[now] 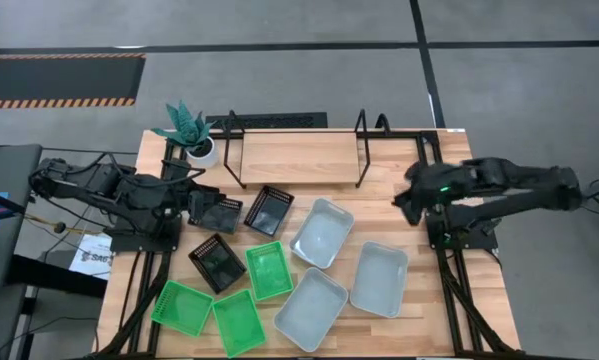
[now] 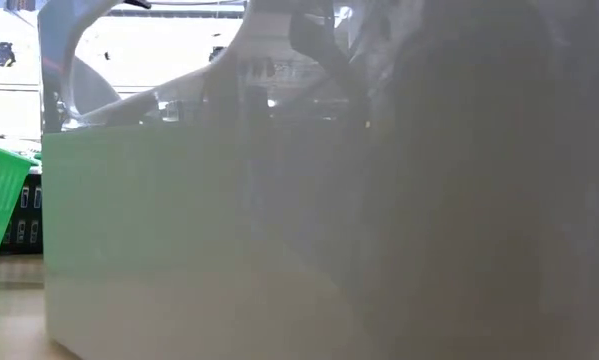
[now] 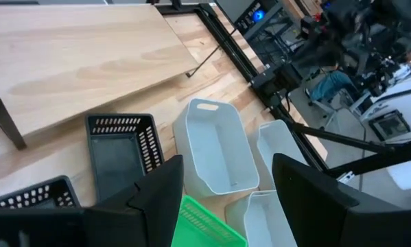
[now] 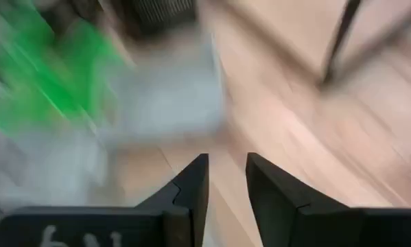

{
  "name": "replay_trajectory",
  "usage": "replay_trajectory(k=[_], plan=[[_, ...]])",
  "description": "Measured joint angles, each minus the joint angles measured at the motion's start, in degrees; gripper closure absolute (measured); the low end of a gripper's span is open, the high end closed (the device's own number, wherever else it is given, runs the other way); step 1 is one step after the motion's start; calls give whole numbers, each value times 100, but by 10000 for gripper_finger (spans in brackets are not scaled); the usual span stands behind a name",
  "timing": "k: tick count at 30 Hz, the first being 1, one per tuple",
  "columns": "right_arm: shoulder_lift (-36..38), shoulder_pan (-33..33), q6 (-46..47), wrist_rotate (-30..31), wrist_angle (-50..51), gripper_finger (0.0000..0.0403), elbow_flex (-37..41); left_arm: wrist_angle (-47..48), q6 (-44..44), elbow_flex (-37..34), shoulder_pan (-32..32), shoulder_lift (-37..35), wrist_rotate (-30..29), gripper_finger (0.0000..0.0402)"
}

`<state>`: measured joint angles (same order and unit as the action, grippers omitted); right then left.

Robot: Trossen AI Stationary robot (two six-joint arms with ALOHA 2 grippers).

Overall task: Stack baskets on shelf by color
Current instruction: Put the top left gray bin on the shelf

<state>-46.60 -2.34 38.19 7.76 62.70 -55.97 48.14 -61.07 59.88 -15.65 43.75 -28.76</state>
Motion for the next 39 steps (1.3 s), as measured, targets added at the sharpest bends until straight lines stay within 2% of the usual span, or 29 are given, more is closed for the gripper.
replay_trajectory(k=[3, 7, 12, 18, 25, 32, 36, 39], plan=[[-727, -355, -125, -313, 596, 244, -329, 2, 89, 0, 74, 0, -1, 189], [-1367, -894, -120, -665, 739, 184, -349, 31, 222, 0, 129, -1, -2, 189], [-2018, -1377, -13, -623, 649, 131, -349, 170, 338, 0, 130, 0, -3, 189], [-2539, -1489, 50, -598, 310, 126, -153, 228, 338, 0, 130, 0, 19, 189], [-2517, -1499, 603, -610, -241, 126, 327, 119, 352, 0, 130, 131, 154, 189], [-2272, -1669, 805, -482, -191, 127, 379, -96, 714, 0, 245, 662, 352, 189], [-2270, -1686, 805, -482, -190, 127, 379, -338, 1300, 0, 610, 1233, 728, 189], [-2268, -1686, 805, -494, -190, 127, 379, -926, 1900, 0, 1085, 1728, 1102, 189]])
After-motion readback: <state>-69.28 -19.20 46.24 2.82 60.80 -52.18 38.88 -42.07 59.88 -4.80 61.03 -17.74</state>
